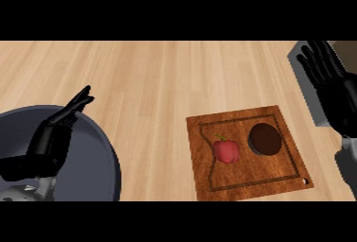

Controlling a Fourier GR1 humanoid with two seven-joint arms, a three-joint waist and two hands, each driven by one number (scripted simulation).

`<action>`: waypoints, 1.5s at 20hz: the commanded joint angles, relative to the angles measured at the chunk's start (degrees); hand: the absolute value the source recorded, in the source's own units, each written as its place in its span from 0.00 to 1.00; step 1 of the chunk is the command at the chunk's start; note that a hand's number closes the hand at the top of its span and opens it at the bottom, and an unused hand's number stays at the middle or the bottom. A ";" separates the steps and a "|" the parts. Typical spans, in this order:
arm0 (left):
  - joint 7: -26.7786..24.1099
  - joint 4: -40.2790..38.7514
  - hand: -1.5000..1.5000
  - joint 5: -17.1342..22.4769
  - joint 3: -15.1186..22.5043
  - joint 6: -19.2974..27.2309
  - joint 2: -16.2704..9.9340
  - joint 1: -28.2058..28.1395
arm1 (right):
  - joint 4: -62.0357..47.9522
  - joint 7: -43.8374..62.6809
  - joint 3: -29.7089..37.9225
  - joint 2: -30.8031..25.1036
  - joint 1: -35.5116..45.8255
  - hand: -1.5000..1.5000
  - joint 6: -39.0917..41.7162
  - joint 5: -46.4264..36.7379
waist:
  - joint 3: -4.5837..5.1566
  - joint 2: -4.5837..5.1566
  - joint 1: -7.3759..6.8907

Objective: Pick the cupcake from the cutting board and place it in the cardboard box

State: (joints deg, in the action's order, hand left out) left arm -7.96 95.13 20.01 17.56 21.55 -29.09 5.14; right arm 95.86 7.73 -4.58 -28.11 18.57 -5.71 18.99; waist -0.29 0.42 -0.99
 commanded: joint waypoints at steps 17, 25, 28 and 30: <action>0.47 -4.79 0.50 -6.67 2.15 -11.31 -6.84 5.03 | 27.28 7.71 8.96 -19.16 -33.27 0.00 -11.49 -32.66 | 0.35 -0.77 3.65; 1.89 -5.78 0.50 -6.88 3.51 -14.24 -4.81 8.80 | 31.30 29.12 1.47 -30.21 -27.38 0.00 5.01 -35.77 | 0.54 -0.02 0.51; 1.19 -9.06 0.50 -7.78 2.14 -14.20 -4.28 11.49 | 34.69 37.67 -3.47 -31.84 -23.07 0.00 11.01 -34.66 | 0.56 0.15 0.12; 0.63 -6.43 0.50 -8.80 3.75 -13.65 -3.17 9.26 | 36.33 44.28 -7.84 -30.68 -19.51 0.00 13.47 -34.70 | 0.51 -0.05 -0.80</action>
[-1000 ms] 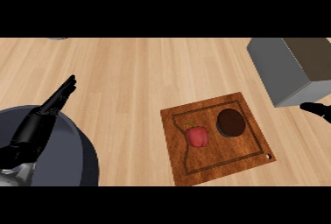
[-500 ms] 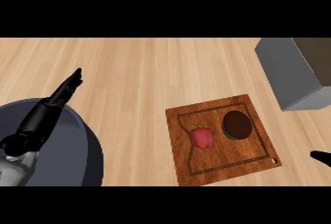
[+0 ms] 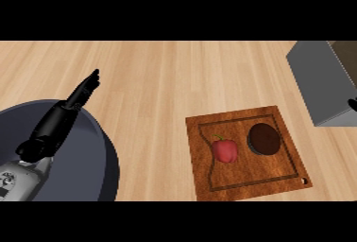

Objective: Pick the cupcake from the cutting board and place it in the cardboard box

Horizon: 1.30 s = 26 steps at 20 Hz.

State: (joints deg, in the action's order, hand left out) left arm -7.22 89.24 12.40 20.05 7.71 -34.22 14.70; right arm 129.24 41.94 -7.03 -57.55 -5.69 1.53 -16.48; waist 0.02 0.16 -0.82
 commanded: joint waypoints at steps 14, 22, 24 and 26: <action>0.47 -4.14 0.50 -0.53 -1.79 -3.46 1.65 2.71 | -8.87 36.68 -24.64 13.96 29.76 0.00 16.05 2.58 | 0.21 0.06 -0.91; -1.39 -4.92 0.50 -1.60 -2.26 -3.78 2.95 -0.11 | -19.36 37.20 -29.61 20.32 33.96 0.00 15.31 -3.19 | 0.14 -0.07 -0.01; 2.68 -1.70 0.50 -1.70 -1.97 -3.74 3.12 1.82 | -20.61 36.49 -28.99 20.58 34.09 0.00 15.17 -4.17 | 0.06 -0.24 0.34; 1.23 -2.44 0.50 -3.36 -1.94 -2.58 3.72 -0.05 | -20.53 36.80 -29.21 21.50 33.81 0.00 15.44 -5.19 | 0.06 -0.27 0.57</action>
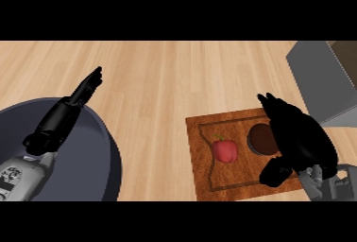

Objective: Pick the cupcake from the cutting board and place it in the cardboard box

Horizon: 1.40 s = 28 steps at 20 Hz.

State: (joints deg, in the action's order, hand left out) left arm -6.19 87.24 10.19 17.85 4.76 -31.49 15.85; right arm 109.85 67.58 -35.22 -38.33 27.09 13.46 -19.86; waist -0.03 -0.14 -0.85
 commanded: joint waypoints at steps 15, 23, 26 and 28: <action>-0.75 -1.29 0.50 -2.68 -2.51 -2.06 2.77 -1.87 | -12.30 3.49 0.32 6.66 -1.15 0.00 5.39 -8.31 | 0.07 0.11 0.89; 2.43 0.55 0.50 -2.90 -5.95 -5.01 3.34 -0.40 | -17.56 -0.57 2.78 13.57 -1.60 0.00 5.39 -12.60 | 0.04 0.15 0.65; 0.31 0.32 0.50 -5.68 -4.82 -2.56 5.04 -3.72 | -18.16 -2.83 1.92 11.72 -6.46 0.00 3.04 -16.17 | 0.04 0.09 0.79; 0.85 -0.74 0.50 -4.40 -5.33 -5.24 4.89 -2.12 | -19.32 -2.88 3.95 11.43 -5.99 0.00 4.99 -15.60 | 0.04 0.14 0.94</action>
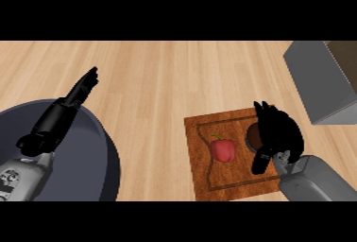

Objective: Pick the cupcake from the cutting board and place it in the cardboard box

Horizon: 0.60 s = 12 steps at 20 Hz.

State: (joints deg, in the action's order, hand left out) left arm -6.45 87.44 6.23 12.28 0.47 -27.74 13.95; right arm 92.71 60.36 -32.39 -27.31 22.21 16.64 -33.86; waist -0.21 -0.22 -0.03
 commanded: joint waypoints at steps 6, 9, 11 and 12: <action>1.31 4.01 0.50 -1.25 -1.72 -2.87 0.51 -4.08 | -5.99 -1.19 4.41 2.64 -3.19 0.00 -0.61 -5.52 | 0.20 0.16 -0.30; 0.78 1.75 0.50 -2.54 -3.39 -2.95 2.33 -2.76 | -6.30 -3.78 5.92 3.13 -4.71 0.00 2.09 -5.78 | 0.21 0.19 -0.12; 4.20 3.08 0.50 -3.63 -2.18 -2.72 4.02 -2.25 | -3.59 -2.83 4.71 4.26 -3.75 1.00 5.28 -7.17 | 0.21 0.15 -0.09; 1.44 3.09 0.50 -3.46 -3.38 -3.86 3.45 -3.98 | -2.99 -6.76 4.47 3.18 -4.44 1.00 4.72 -8.14 | 0.22 0.16 -0.12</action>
State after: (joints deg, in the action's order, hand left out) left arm -5.34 89.11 3.52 9.38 -2.35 -25.26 12.67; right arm 88.98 55.00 -27.70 -24.41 18.35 18.60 -40.02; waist -0.24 -0.23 -0.08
